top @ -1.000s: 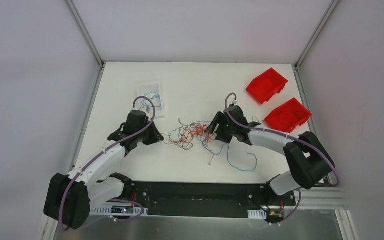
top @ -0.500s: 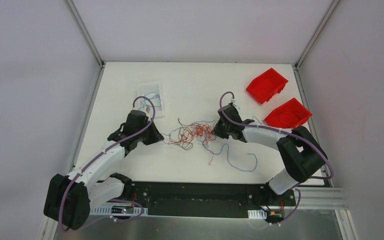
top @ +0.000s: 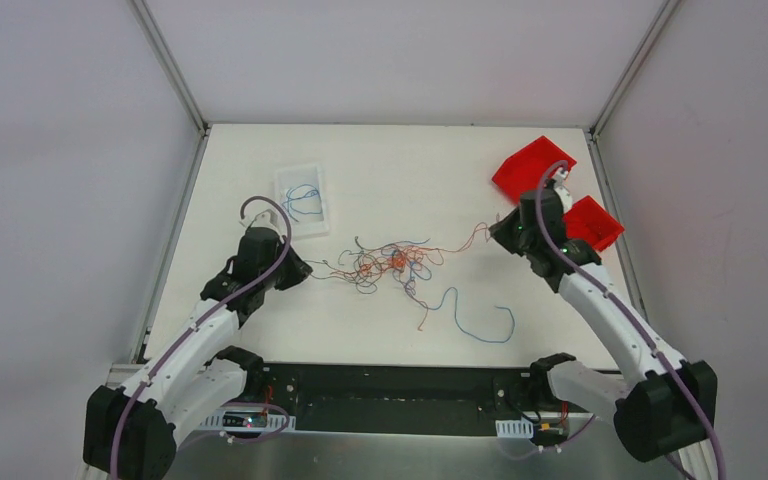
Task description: Untangle the cables
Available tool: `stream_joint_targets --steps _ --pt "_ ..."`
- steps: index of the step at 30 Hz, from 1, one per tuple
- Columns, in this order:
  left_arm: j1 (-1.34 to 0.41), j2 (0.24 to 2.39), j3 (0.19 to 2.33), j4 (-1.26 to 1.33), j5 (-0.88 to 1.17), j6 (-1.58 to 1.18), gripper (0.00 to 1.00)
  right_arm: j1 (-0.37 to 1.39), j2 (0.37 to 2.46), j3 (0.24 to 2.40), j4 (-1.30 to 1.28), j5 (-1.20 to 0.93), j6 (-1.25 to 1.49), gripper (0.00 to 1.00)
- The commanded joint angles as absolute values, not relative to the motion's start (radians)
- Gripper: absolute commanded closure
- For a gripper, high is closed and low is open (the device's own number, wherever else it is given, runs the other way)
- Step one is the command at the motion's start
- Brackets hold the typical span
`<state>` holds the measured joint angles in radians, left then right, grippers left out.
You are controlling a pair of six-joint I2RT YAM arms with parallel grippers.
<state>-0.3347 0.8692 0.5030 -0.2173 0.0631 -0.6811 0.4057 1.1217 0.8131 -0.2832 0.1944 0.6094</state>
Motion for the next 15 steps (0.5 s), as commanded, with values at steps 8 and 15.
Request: stream_joint_targets --steps 8,15 --pt "-0.271 0.841 0.538 -0.298 -0.037 -0.712 1.0 0.122 1.082 1.193 -0.583 0.019 0.416 1.0" --pt "-0.204 0.811 0.556 -0.38 -0.101 -0.726 1.0 -0.031 1.199 1.43 -0.635 -0.091 0.427 1.0"
